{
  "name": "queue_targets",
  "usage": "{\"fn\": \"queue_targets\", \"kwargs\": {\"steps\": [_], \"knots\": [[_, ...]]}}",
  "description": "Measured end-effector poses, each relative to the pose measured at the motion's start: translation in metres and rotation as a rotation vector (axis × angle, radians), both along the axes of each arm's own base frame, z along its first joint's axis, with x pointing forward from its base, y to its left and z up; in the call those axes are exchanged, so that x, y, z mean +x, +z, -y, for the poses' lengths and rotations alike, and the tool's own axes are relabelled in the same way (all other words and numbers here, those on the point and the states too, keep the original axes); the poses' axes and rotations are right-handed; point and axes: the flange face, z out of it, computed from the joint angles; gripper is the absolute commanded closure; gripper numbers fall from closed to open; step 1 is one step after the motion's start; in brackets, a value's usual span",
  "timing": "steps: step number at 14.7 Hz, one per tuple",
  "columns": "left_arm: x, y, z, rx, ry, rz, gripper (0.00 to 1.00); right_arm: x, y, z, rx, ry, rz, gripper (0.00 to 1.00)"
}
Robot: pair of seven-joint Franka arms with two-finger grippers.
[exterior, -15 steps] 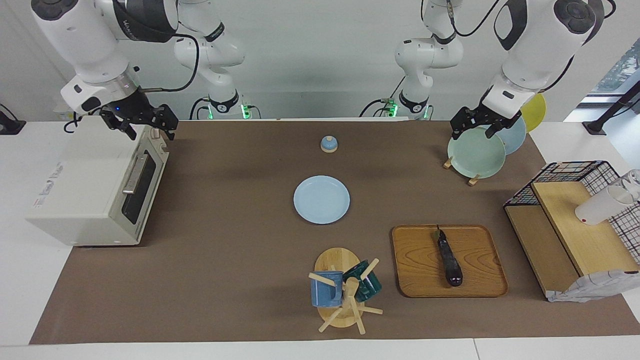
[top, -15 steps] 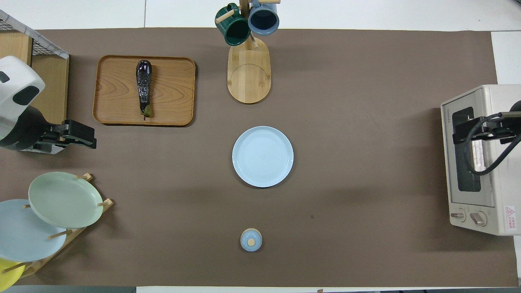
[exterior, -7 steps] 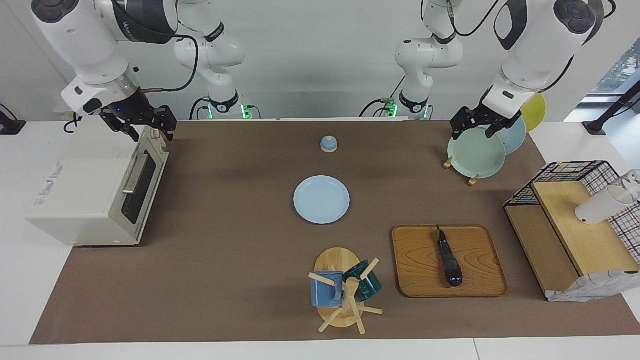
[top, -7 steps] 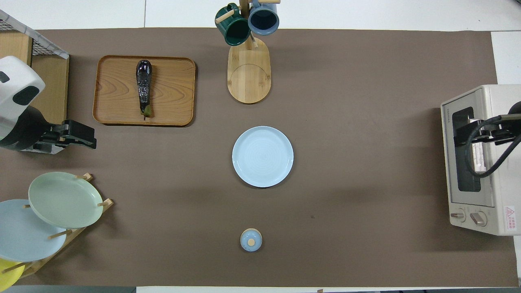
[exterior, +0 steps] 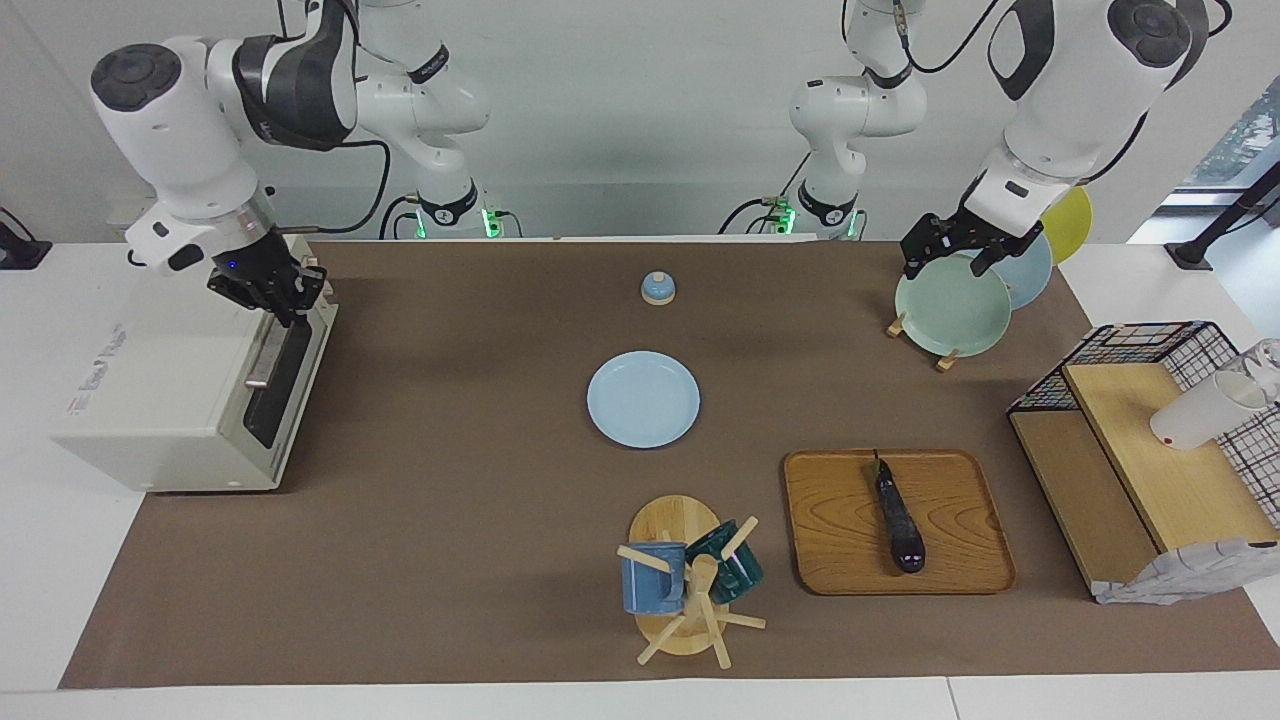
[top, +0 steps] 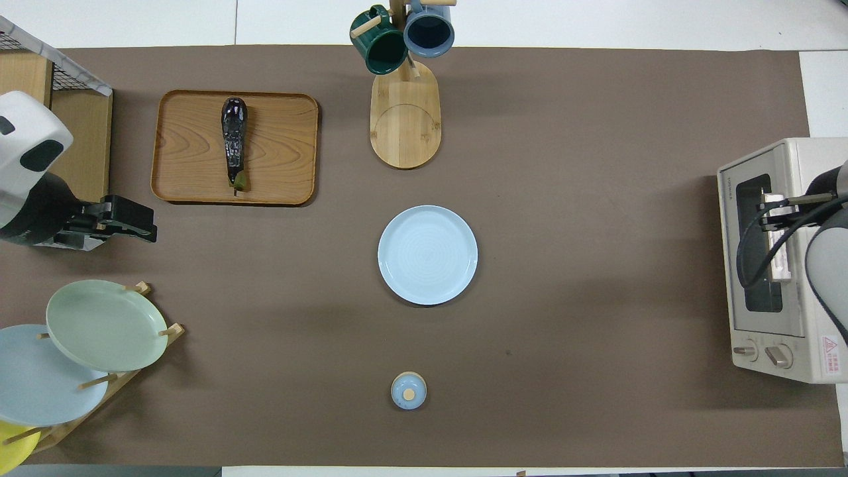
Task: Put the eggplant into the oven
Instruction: 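Move the right gripper to the oven while the left gripper nears the eggplant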
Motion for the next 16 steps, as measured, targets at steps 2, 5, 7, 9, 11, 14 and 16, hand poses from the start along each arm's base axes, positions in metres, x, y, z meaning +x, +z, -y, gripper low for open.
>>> {"fn": "queue_targets", "kwargs": {"steps": [2,5,7,9,11,14,16], "knots": [[-0.002,0.002,0.006,0.0,-0.01,0.004,0.0,0.002,-0.014,0.005,-0.021,0.002,-0.023,1.0],[0.0,0.005,0.007,-0.003,-0.006,0.029,0.0,-0.001,-0.031,0.018,-0.024,-0.014,-0.03,1.0],[0.005,0.001,0.008,-0.01,0.0,0.064,0.0,-0.005,-0.043,0.026,-0.029,-0.017,-0.036,1.0],[0.017,-0.013,0.01,-0.03,0.009,0.093,0.0,-0.006,-0.045,0.028,-0.028,-0.016,-0.034,1.0],[0.037,-0.042,0.013,-0.042,0.015,0.107,0.0,-0.007,-0.046,0.028,-0.028,-0.015,-0.03,1.0],[0.083,-0.114,0.017,-0.055,0.029,0.13,0.0,-0.009,-0.049,0.022,-0.027,-0.002,-0.017,1.0],[0.114,-0.172,0.018,-0.064,0.019,0.146,0.0,-0.009,-0.054,0.004,-0.026,0.012,-0.014,1.0]]}}
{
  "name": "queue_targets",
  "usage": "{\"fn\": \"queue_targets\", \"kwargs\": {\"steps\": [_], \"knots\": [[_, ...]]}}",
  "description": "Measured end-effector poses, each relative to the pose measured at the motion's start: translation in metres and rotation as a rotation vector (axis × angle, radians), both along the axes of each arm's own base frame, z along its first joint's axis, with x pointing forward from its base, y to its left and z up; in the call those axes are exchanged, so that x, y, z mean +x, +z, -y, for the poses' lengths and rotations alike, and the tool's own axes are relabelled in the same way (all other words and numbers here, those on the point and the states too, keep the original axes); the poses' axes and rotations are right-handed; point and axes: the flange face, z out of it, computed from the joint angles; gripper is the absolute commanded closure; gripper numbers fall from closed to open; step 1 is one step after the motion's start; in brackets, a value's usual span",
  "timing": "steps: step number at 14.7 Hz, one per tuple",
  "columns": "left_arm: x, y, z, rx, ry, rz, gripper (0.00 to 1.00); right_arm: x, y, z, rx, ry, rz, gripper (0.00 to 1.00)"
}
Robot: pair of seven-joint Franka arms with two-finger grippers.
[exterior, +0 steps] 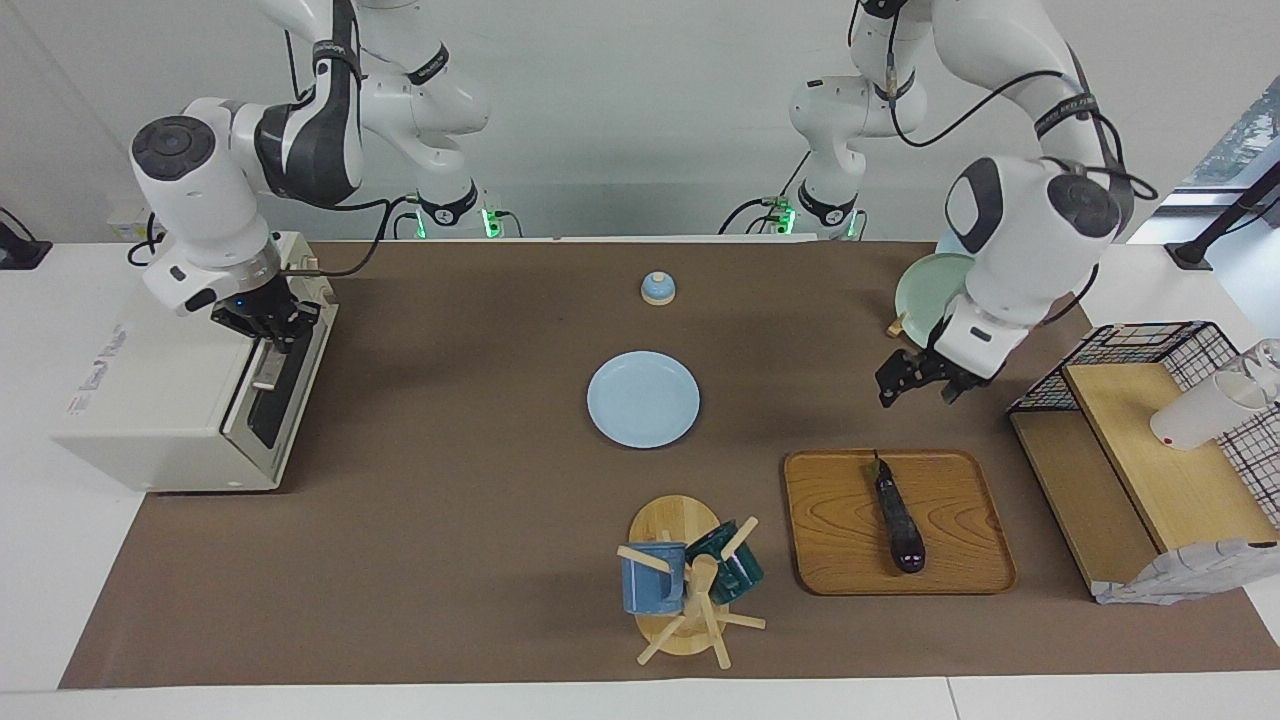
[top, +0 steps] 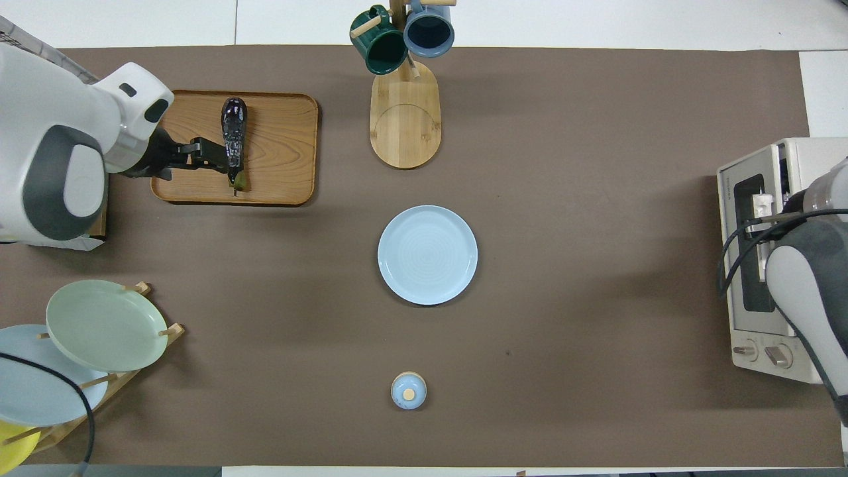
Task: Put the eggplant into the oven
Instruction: 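Move the right gripper to the oven while the left gripper nears the eggplant, then grasp the eggplant with the left gripper while the right gripper opens the oven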
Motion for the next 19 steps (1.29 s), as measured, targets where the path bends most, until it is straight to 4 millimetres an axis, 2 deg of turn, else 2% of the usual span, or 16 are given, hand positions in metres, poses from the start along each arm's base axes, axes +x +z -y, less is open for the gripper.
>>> {"fn": "queue_targets", "kwargs": {"steps": [3,5,6,11,13,15,19], "knots": [[0.035,-0.066,0.002,-0.007,-0.037,0.003,0.0,0.005,-0.021,-0.046,-0.002,0.001,0.014,1.0],[0.05,-0.099,0.002,-0.01,-0.087,0.026,0.0,0.012,-0.042,-0.062,0.005,0.004,0.027,1.0],[0.053,-0.108,0.002,-0.01,-0.116,0.035,0.0,0.014,-0.052,-0.067,0.02,0.001,0.021,1.0],[0.054,-0.117,0.008,-0.01,-0.185,0.059,0.02,0.022,-0.079,-0.078,0.056,0.002,0.045,1.0],[0.054,-0.118,0.009,-0.009,-0.201,0.061,0.07,0.02,-0.097,-0.083,0.072,0.006,0.062,1.0],[0.054,-0.118,0.008,-0.007,-0.229,0.064,0.18,0.019,-0.118,-0.088,0.08,-0.003,0.07,1.0],[0.054,-0.117,0.007,-0.004,-0.262,0.069,0.57,0.023,-0.147,-0.089,0.096,-0.041,0.056,1.0]]}}
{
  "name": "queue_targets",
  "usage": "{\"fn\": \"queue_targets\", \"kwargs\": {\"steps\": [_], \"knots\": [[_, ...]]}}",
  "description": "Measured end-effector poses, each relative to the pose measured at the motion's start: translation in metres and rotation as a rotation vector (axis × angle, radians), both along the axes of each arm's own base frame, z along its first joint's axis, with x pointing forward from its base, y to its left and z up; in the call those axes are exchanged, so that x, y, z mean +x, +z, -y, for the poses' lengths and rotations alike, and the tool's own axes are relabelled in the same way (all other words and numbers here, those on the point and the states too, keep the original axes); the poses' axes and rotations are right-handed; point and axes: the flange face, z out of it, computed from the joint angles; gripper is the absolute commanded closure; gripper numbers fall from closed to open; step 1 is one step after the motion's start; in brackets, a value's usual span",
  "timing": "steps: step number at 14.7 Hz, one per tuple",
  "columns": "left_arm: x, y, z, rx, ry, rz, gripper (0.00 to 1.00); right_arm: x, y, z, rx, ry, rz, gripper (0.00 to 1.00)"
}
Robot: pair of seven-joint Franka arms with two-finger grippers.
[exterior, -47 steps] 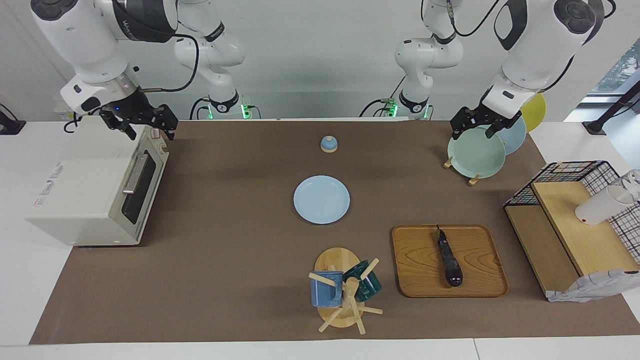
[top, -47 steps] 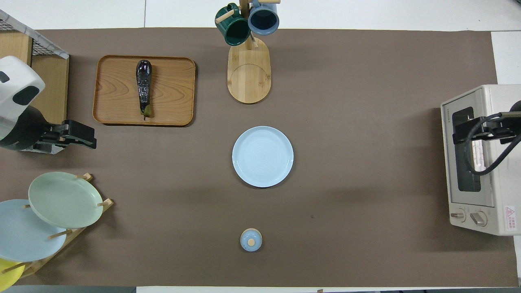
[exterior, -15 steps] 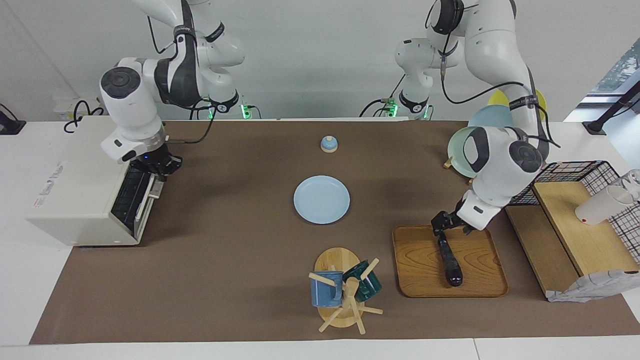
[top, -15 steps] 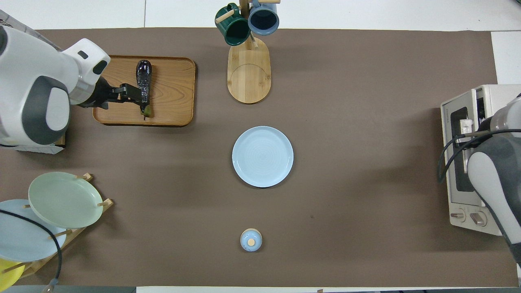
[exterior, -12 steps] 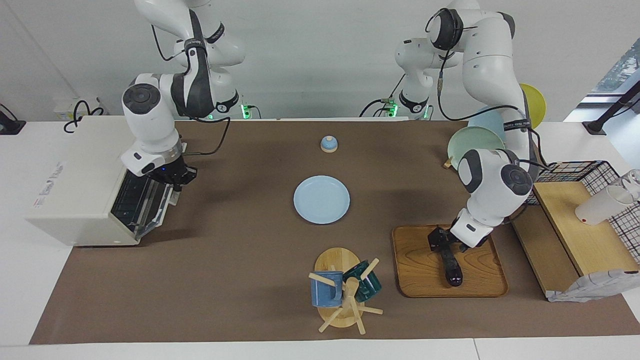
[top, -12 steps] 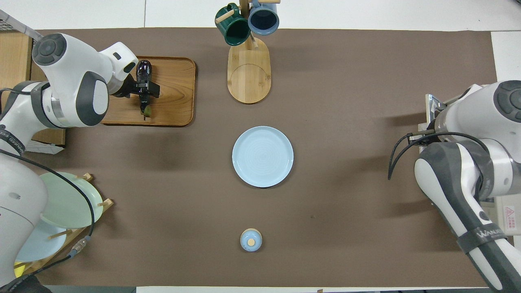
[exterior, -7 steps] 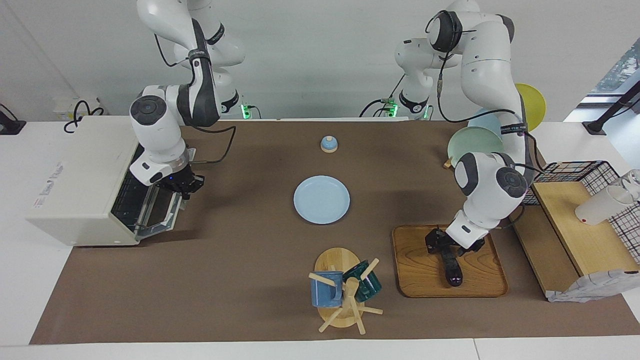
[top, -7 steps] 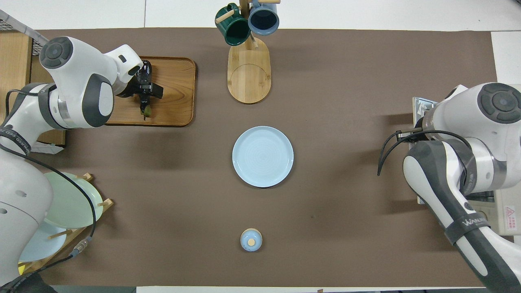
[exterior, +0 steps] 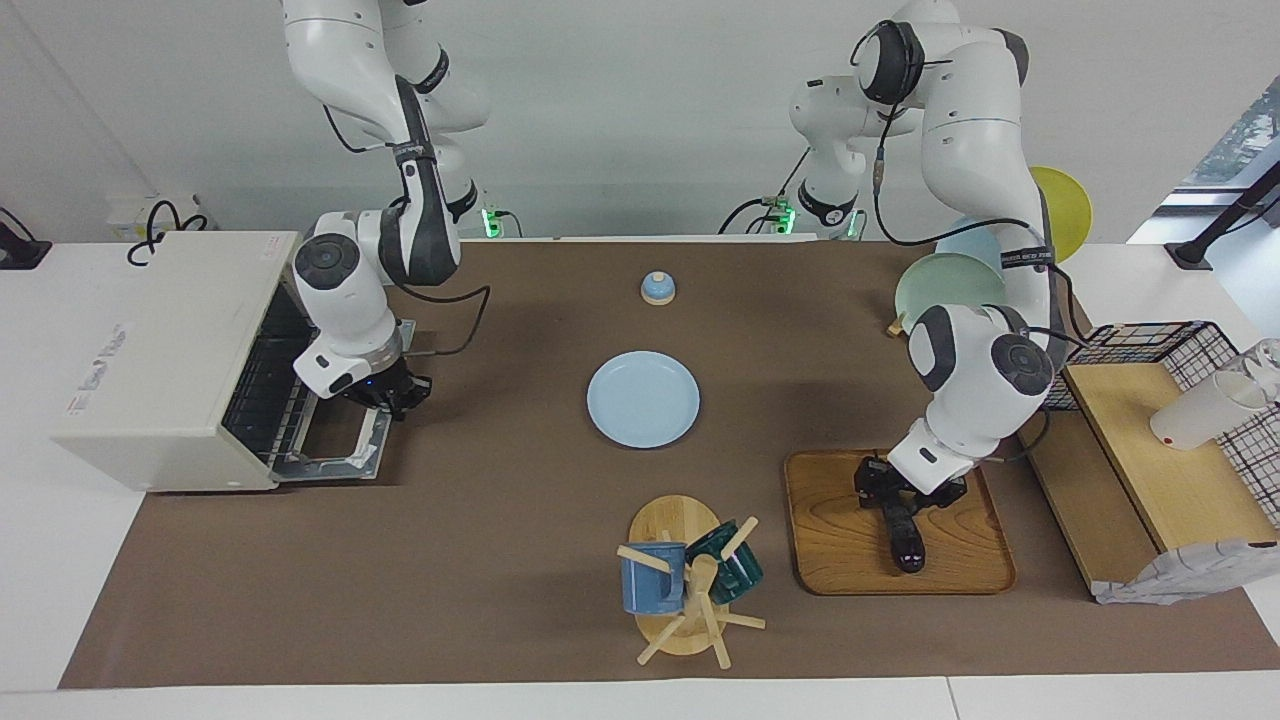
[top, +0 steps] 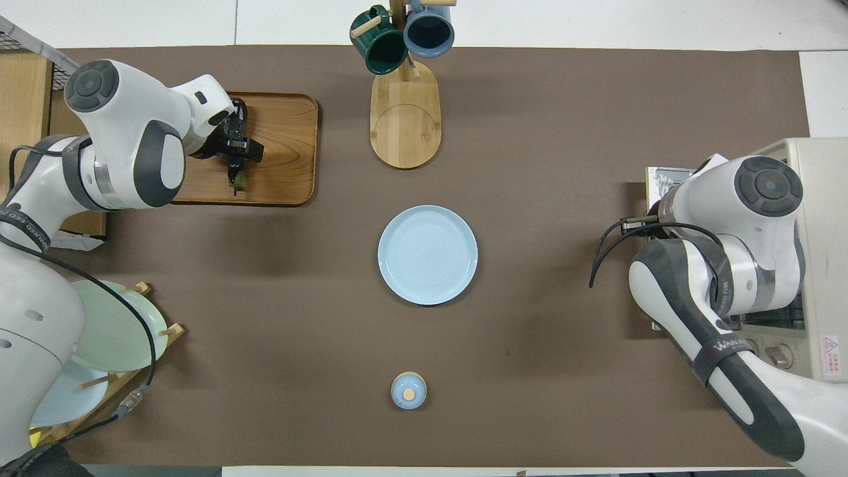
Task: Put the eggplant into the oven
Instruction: 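Grasp the eggplant with the left gripper while the right gripper opens the oven, then set the eggplant on the plate with the left gripper while the right gripper withdraws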
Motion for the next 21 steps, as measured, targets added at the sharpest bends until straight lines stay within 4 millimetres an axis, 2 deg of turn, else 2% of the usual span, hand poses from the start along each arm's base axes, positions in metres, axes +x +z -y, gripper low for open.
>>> {"fn": "queue_targets", "kwargs": {"steps": [1,2,3,5,7,8,10,12,13,15,16,18,20,21], "knots": [[0.0,0.0,0.0,0.0,-0.003,0.0,0.69,0.0,-0.004,-0.001,0.0,0.001,-0.002,1.0],[0.0,0.001,0.0,0.0,-0.003,0.001,0.9,0.001,-0.005,-0.002,0.001,-0.004,-0.002,1.0],[0.001,0.002,-0.001,0.0,-0.003,0.002,1.0,0.001,-0.004,-0.006,0.004,-0.017,0.0,1.0],[0.003,0.007,-0.002,0.0,-0.003,-0.006,1.0,0.002,-0.001,-0.025,0.014,-0.024,0.011,1.0],[0.005,0.018,-0.001,-0.007,-0.002,-0.014,1.0,0.008,0.013,-0.05,0.016,-0.007,0.009,1.0],[0.005,0.028,0.001,-0.025,0.008,-0.021,1.0,0.012,0.027,-0.055,0.012,-0.007,-0.009,1.0],[-0.002,0.057,0.005,-0.058,0.057,-0.047,1.0,0.018,0.066,-0.054,0.006,-0.016,-0.042,1.0],[-0.02,0.099,0.018,-0.069,0.103,-0.083,1.0,0.012,0.113,-0.044,0.001,-0.038,-0.082,0.7],[-0.033,0.118,0.034,-0.075,0.138,-0.104,1.0,0.005,0.134,-0.037,0.0,-0.052,-0.105,0.56],[-0.065,0.149,0.079,-0.09,0.226,-0.134,1.0,-0.013,0.17,-0.021,0.004,-0.071,-0.127,0.0],[-0.083,0.158,0.105,-0.091,0.25,-0.144,1.0,-0.02,0.187,-0.012,0.011,-0.068,-0.113,0.0],[-0.121,0.161,0.165,-0.082,0.31,-0.175,1.0,-0.031,0.216,0.003,0.022,-0.066,-0.07,0.0],[-0.152,0.147,0.215,-0.097,0.37,-0.16,1.0,-0.034,0.231,0.012,0.027,-0.075,-0.045,0.0],[-0.167,0.134,0.234,-0.107,0.37,-0.145,1.0,-0.033,0.235,0.018,0.027,-0.086,-0.047,0.0]]}}
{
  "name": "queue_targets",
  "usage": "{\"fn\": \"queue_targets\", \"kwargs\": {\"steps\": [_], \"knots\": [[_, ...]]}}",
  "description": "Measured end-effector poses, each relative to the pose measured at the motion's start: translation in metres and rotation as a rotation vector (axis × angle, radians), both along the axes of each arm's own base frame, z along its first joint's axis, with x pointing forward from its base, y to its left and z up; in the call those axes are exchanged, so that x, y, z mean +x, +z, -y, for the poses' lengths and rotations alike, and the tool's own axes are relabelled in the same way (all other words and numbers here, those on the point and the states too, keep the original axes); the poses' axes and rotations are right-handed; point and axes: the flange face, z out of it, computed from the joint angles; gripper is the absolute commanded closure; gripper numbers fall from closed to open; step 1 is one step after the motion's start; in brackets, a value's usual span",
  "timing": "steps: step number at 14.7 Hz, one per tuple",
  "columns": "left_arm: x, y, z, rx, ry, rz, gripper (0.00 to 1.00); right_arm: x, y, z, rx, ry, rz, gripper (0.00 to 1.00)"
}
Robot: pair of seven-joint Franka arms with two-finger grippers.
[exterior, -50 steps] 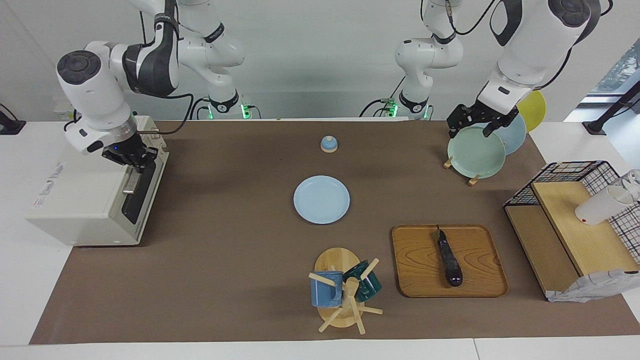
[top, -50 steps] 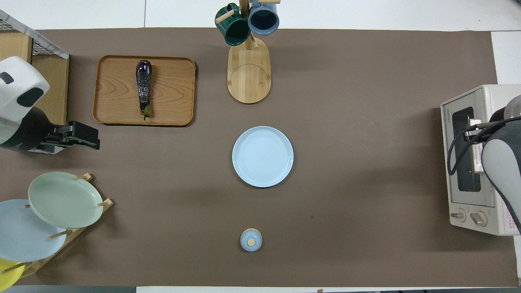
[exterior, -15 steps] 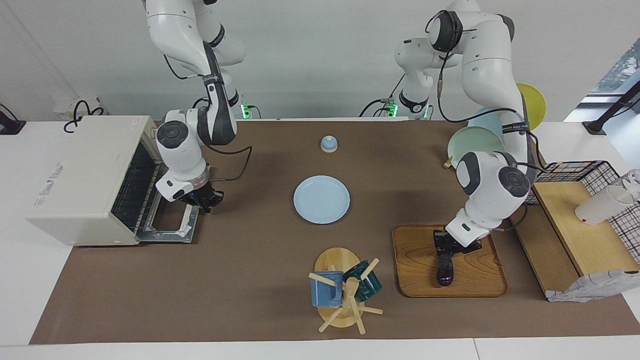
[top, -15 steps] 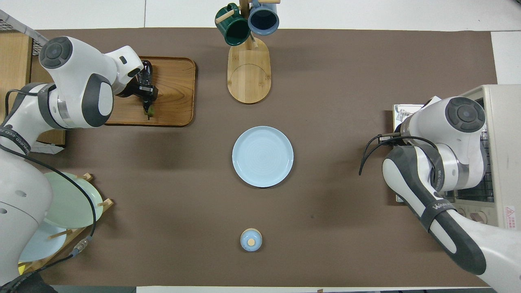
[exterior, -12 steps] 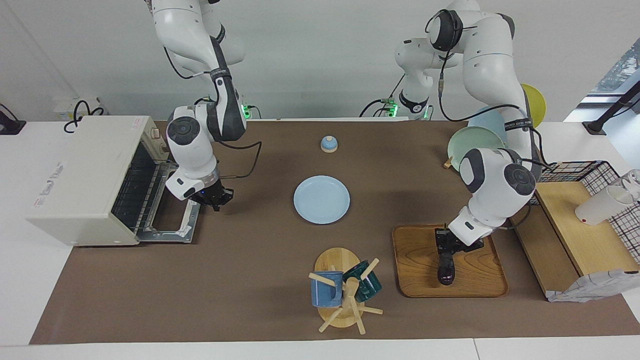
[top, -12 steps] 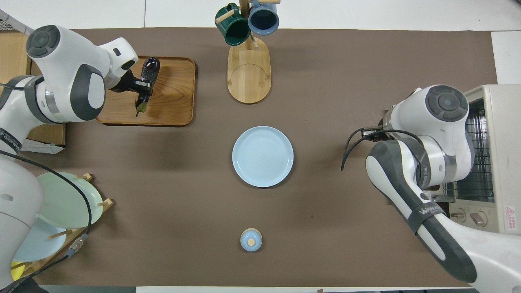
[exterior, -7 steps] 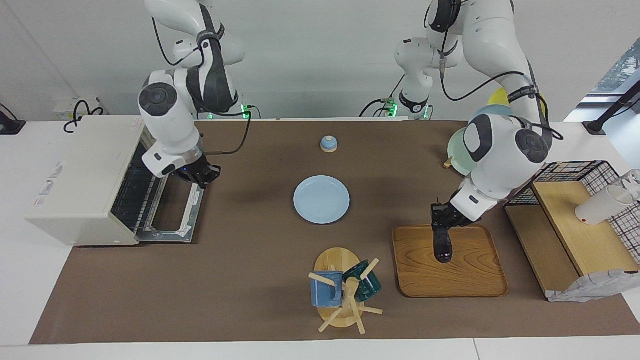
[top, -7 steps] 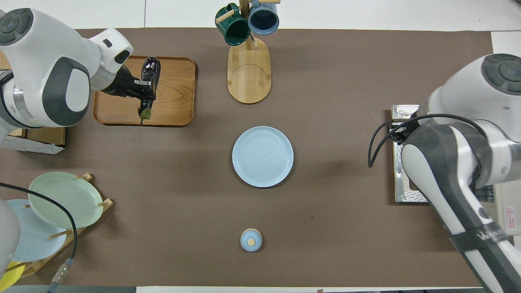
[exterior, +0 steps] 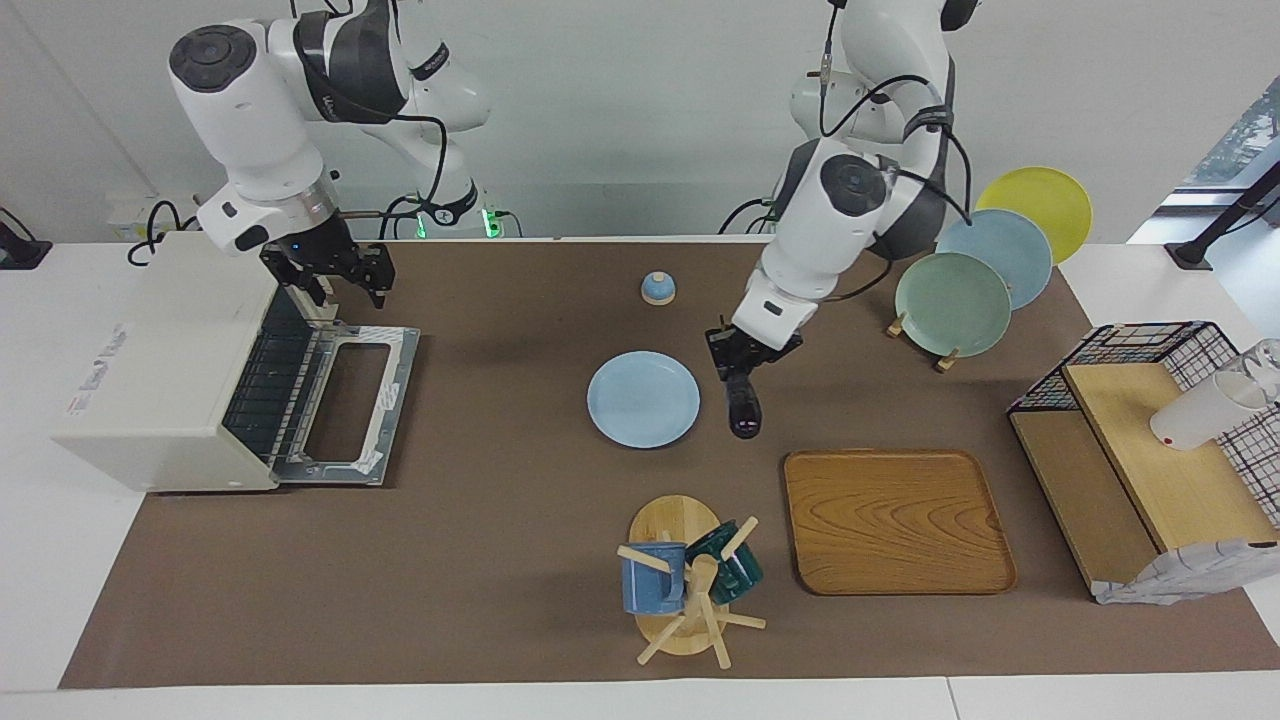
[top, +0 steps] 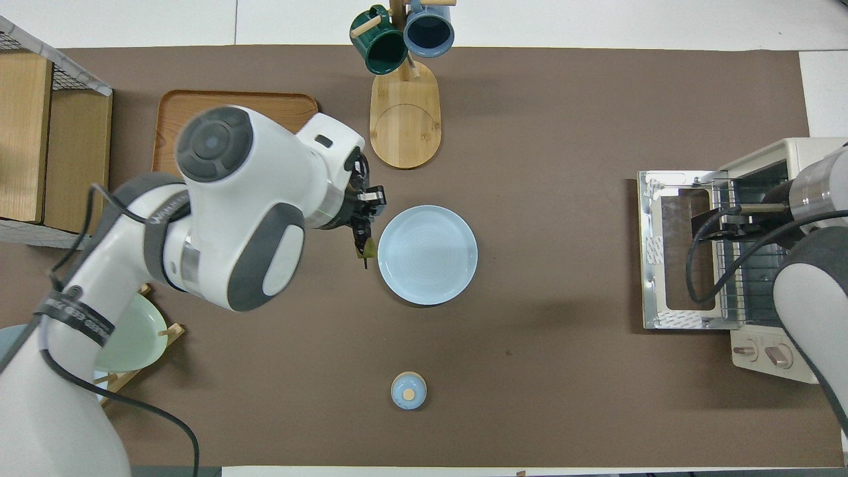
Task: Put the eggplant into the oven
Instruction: 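Set the eggplant on the plate with the left gripper while the right gripper withdraws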
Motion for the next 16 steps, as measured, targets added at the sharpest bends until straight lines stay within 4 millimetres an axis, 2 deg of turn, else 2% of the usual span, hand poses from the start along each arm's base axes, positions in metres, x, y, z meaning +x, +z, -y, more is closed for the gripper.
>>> {"fn": "queue_targets", "kwargs": {"steps": [3,5,8,10,12,13,14,16], "knots": [[-0.042,-0.046,0.034,0.008,-0.044,0.005,1.0,0.01,0.027,0.011,-0.005,-0.02,-0.025,0.0],[-0.059,-0.065,0.046,0.014,-0.069,0.004,1.0,0.017,0.041,0.015,-0.004,0.013,-0.025,0.0],[-0.075,-0.089,0.063,0.009,-0.095,0.02,1.0,0.025,0.041,0.03,-0.002,0.042,-0.024,0.0],[-0.086,-0.108,0.077,0.01,-0.109,0.02,1.0,0.025,0.041,0.03,-0.002,0.047,-0.024,0.0],[-0.089,-0.122,0.082,0.015,-0.114,0.014,1.0,0.026,0.043,0.026,-0.003,0.055,-0.02,0.0],[-0.088,-0.124,0.082,0.016,-0.112,0.014,0.55,0.026,0.044,0.023,-0.003,0.06,-0.017,0.0],[-0.087,-0.124,0.081,0.016,-0.11,0.016,0.01,0.026,0.045,0.019,-0.003,0.068,-0.015,0.0],[-0.085,-0.123,0.08,0.015,-0.109,0.019,0.0,0.027,0.049,0.007,-0.003,0.089,-0.008,0.0]]}}
